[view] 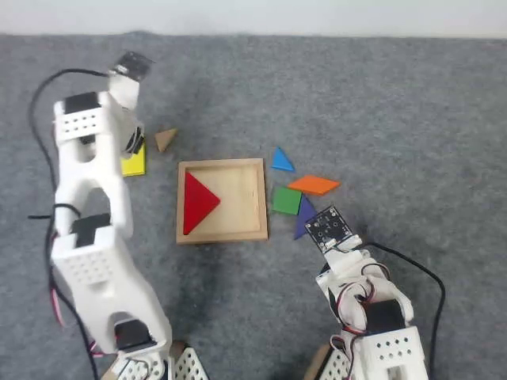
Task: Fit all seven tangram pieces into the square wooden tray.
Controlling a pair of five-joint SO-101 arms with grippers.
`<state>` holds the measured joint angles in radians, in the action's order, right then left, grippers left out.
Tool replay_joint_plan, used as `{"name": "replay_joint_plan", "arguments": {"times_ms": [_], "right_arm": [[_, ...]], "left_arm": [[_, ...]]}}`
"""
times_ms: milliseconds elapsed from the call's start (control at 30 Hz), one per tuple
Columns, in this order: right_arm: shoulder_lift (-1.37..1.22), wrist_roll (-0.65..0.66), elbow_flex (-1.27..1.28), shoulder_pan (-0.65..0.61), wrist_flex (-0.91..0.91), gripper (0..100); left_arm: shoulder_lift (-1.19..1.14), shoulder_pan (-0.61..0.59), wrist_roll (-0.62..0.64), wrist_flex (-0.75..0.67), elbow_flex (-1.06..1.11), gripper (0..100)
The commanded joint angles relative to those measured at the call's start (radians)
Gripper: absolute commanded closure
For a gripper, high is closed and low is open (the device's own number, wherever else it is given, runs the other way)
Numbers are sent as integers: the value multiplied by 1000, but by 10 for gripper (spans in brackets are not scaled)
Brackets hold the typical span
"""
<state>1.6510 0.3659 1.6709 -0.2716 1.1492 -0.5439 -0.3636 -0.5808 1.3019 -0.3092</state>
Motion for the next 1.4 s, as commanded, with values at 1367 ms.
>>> {"name": "replay_joint_plan", "arguments": {"times_ms": [1367], "right_arm": [[-7,-5,3,10,2,992]], "left_arm": [[-710,-8,427,457,-1026,988]]}}
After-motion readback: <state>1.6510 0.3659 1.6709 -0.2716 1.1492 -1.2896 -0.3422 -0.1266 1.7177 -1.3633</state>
